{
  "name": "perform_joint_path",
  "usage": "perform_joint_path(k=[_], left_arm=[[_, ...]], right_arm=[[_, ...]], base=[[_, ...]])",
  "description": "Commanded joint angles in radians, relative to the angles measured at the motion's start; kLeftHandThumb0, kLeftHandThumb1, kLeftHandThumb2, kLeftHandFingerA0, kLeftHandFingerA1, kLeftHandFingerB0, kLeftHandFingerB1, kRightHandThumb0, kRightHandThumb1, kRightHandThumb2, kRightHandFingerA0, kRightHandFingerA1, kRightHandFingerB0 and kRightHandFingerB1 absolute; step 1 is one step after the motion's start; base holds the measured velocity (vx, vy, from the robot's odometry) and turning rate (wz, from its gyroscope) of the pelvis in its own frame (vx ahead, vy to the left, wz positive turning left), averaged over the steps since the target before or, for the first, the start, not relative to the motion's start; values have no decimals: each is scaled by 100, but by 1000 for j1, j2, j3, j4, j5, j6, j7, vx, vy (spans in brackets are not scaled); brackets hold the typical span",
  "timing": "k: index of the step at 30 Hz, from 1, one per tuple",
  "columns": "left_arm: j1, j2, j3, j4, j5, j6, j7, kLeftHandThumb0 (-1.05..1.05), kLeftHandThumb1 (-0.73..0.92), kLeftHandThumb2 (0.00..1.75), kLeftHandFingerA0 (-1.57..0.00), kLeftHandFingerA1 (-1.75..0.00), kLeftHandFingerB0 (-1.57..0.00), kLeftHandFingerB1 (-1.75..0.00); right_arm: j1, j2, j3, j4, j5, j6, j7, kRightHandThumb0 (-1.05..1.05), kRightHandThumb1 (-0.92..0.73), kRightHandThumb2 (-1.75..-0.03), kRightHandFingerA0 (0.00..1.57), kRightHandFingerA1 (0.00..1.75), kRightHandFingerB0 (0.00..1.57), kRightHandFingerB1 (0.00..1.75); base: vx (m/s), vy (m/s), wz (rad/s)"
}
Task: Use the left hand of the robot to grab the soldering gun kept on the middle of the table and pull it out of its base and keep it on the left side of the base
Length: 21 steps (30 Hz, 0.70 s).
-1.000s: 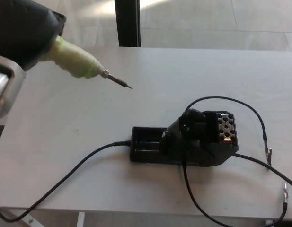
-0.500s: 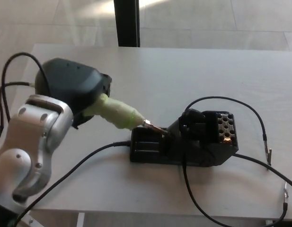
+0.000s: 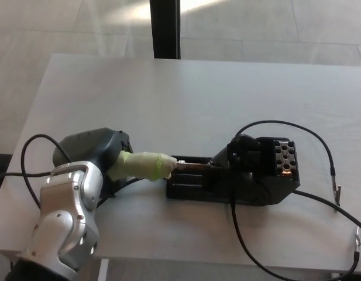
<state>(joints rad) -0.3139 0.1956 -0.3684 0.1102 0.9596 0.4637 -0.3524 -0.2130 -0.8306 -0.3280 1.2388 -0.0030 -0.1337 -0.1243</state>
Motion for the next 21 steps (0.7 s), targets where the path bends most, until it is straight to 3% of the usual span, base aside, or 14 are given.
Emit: perform_joint_path(k=[1,2,3,4,5,8,12,13,14,15,17,19,20,21], left_arm=[[28,54,-37,11,-17,6,-57,-62,72,61,-17,-77,-21,-41],[29,74,-52,5,-5,-1,-61,-38,49,105,-7,-58,0,-50],[31,77,-51,1,-13,-1,-58,-38,49,105,-7,-58,0,-50],[29,84,-55,-1,-17,3,-66,-64,70,61,0,-38,-13,-32],[28,87,-58,-6,-21,9,-74,-76,50,85,0,-24,0,-23],[25,95,-60,-25,-35,17,-101,-77,49,82,0,-18,-3,-11],[20,125,-66,-36,-48,-21,-111,-63,57,74,0,0,0,-14],[12,146,-83,-43,-32,-34,-130,-83,51,83,0,-19,-3,0],[10,154,-89,-49,-28,-37,-131,-83,51,84,0,-19,-3,0],[10,159,-91,-54,-33,-37,-132,-83,51,83,0,-19,-3,0],[10,172,-89,-68,-45,-47,-136,-83,50,82,0,-18,-3,0],[13,182,-90,-74,-54,-59,-130,-83,50,82,0,-18,-4,0],[10,199,-93,-89,-56,-65,-158,-83,51,83,0,-18,-2,0],[9,203,-95,-91,-58,-65,-161,-83,51,83,0,-18,-2,0]], right_arm=[[-7,-10,-11,18,23,-14,64,-105,-50,-147,157,155,157,97],[-4,-12,-14,18,28,-16,80,-105,-46,-144,157,152,153,98],[-4,-13,-13,16,28,-12,88,-105,-46,-144,157,152,153,98],[-5,-14,-15,18,30,-12,97,-105,-45,-143,157,153,150,98],[-3,-14,-16,17,31,-17,100,-105,-42,-141,157,158,147,101],[6,-7,-39,10,53,-41,111,-105,-37,-138,157,160,148,104],[6,-2,-52,-6,57,-28,117,-105,-34,-137,157,153,109,128],[12,-4,-52,-13,59,-32,132,-105,-39,-131,157,143,79,147],[7,-7,-47,-10,54,-25,135,-105,-36,-136,156,151,70,134],[4,-8,-43,-11,51,-22,135,-105,-42,-126,150,136,57,155],[-2,-12,-35,-14,45,-10,133,-105,-36,-136,147,144,62,137],[-6,-15,-27,-14,38,-3,127,-105,-34,-137,128,152,57,134],[4,-18,-3,-21,10,-29,104,-105,-50,-120,83,170,42,168],[6,-19,1,-22,8,-32,101,-105,-50,-120,83,170,42,168]], base=[[0,0,0],[0,0,0],[0,0,0],[0,0,0],[0,0,0],[0,0,0],[0,0,0],[0,0,0],[0,0,0],[0,0,0],[0,0,0],[0,0,0],[0,0,0],[0,0,0]])
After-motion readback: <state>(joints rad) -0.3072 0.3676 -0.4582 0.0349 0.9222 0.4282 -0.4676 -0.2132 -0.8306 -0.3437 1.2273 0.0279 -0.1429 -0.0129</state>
